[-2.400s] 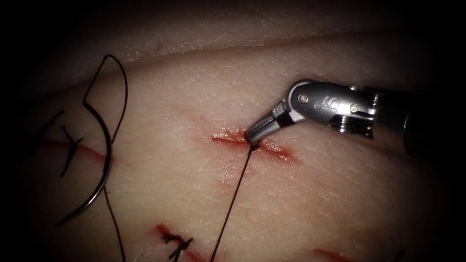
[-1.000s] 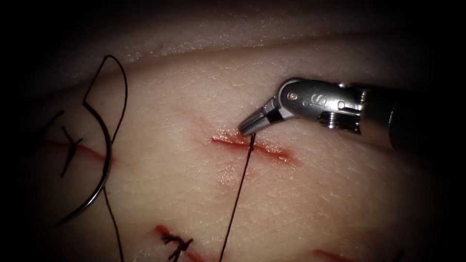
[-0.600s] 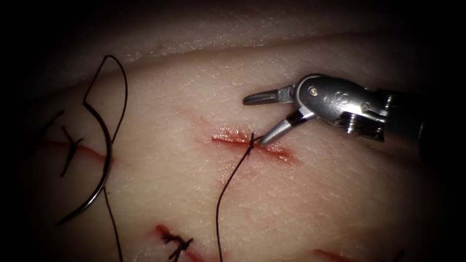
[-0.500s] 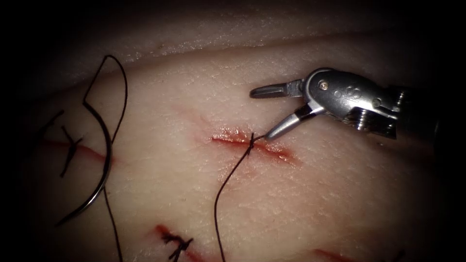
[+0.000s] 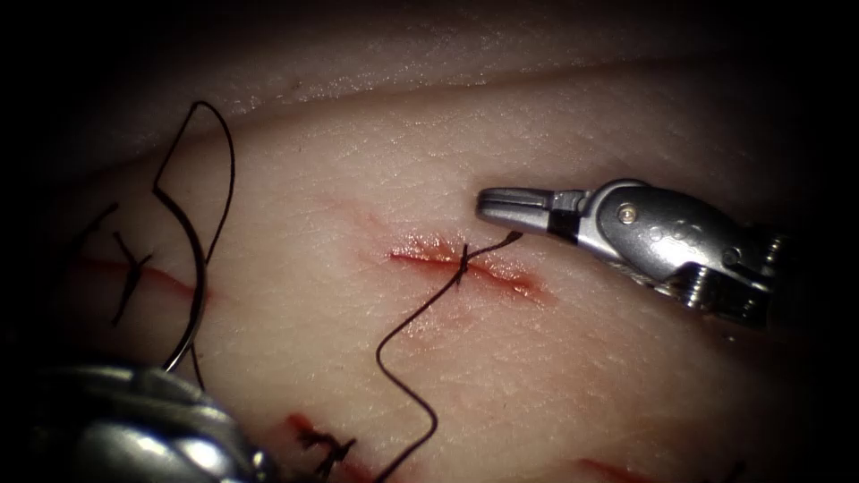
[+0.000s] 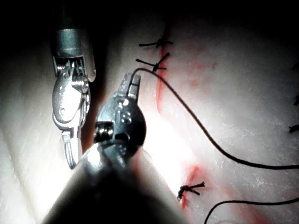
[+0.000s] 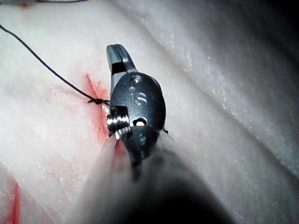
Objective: Wound Closure
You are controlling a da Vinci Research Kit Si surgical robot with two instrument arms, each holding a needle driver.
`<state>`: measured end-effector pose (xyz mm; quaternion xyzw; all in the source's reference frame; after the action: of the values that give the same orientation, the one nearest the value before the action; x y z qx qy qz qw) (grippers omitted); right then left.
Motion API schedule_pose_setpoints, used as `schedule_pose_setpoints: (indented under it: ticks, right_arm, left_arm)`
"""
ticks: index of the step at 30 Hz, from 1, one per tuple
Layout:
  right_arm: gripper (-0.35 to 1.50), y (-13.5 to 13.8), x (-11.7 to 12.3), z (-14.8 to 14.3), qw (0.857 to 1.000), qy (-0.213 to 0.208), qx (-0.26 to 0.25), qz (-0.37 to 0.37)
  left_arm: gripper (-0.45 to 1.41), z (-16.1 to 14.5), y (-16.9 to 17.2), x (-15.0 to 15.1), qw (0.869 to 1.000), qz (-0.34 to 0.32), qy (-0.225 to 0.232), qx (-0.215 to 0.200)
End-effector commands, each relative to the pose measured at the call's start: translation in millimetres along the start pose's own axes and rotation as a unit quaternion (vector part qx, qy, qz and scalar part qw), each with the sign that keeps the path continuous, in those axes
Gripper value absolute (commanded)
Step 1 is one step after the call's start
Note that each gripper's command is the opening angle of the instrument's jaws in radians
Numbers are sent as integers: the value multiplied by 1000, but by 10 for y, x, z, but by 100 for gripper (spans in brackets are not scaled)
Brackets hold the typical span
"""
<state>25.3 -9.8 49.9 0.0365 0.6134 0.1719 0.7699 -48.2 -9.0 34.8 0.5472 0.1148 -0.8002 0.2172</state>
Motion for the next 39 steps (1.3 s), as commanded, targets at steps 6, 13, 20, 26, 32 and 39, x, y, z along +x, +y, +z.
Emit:
schedule_pose_setpoints:
  ticks: [6, 13, 20, 26, 32, 39]
  right_arm:
    - [-35, -24, -23, 41, 1000, 24, 8, -16]
    - [-35, -32, -39, 63, 999, 45, 5, -26]
    - [-35, -42, -45, 70, 998, 62, 1, -29]
    - [-35, -47, -38, 79, 997, 75, 4, -28]
    - [-35, -52, -33, 82, 996, 88, 7, -27]
    - [-35, -51, -26, 79, 994, 104, 2, -22]
  left_arm:
    - [-45, 2, -29, -5, 998, 10, 32, -46]
    - [-45, -1, -53, -21, 994, 18, 42, -96]
    - [-45, -13, -83, -48, 992, 21, 68, -104]
    - [-45, -4, -110, -74, 993, 21, 68, -93]
    - [-45, -4, -129, -98, 995, 22, 75, -66]
    - [-45, -4, -148, -123, 996, 12, 87, -8]
